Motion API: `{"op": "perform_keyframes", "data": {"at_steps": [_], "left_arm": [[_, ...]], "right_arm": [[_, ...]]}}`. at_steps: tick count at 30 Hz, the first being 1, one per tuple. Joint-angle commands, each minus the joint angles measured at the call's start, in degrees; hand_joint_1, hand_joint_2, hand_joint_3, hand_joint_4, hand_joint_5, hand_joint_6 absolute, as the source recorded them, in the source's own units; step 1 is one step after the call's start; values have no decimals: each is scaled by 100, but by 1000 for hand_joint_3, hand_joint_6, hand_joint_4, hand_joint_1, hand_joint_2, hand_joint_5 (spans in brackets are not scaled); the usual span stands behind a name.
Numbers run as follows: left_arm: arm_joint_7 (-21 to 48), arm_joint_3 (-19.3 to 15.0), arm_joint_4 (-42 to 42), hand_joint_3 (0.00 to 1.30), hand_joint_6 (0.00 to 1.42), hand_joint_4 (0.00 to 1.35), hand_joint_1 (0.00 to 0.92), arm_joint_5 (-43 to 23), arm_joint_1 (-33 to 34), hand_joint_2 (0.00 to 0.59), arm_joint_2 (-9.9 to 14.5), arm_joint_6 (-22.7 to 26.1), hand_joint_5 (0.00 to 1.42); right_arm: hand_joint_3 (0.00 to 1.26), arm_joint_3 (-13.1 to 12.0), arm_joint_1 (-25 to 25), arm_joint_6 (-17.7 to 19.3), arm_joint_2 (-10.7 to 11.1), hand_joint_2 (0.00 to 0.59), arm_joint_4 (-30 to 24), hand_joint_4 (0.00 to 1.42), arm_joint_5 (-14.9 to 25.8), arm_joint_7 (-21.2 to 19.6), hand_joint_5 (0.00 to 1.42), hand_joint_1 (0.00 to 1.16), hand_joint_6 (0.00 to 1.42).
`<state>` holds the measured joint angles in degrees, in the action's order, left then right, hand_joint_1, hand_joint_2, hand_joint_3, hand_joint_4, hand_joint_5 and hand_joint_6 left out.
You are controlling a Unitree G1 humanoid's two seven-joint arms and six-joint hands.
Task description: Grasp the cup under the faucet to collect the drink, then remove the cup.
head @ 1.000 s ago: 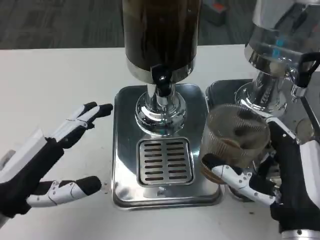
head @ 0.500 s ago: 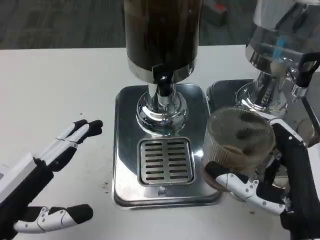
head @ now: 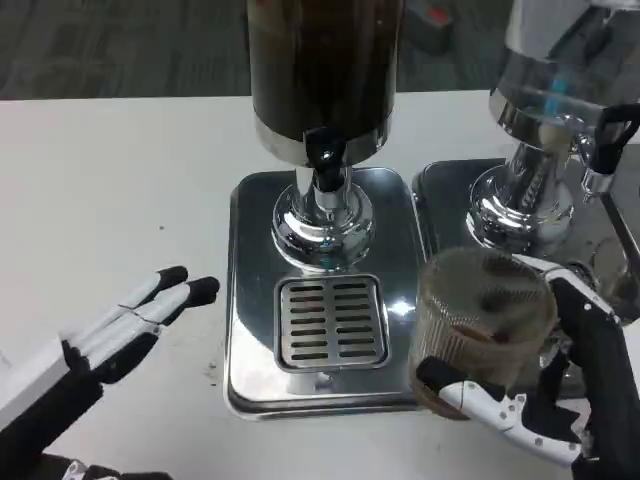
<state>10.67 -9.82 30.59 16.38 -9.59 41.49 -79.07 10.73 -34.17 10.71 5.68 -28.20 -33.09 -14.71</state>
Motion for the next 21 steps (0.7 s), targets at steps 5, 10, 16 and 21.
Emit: {"op": "perform_keyframes", "data": {"at_steps": [5,10,16,21], "left_arm": [[42,145,-52,40,187,0,0,-67,-140,83,333,-203,0],[47,263,-127,43,188,0,0,-47,-157,83,354,-188,0],[39,252,-304,48,188,0,0,117,-204,89,231,-140,0],[59,241,-484,56,127,0,0,248,-269,91,194,-135,0]], "right_arm": [[461,24,-234,344,54,241,-370,610,-28,-14,834,732,1208],[463,18,-255,405,45,240,-366,610,-4,-40,834,730,1208],[471,-174,-319,674,106,238,-268,626,174,-108,843,734,1208],[474,-337,-266,802,134,234,-197,627,325,-69,847,738,1208]]}}
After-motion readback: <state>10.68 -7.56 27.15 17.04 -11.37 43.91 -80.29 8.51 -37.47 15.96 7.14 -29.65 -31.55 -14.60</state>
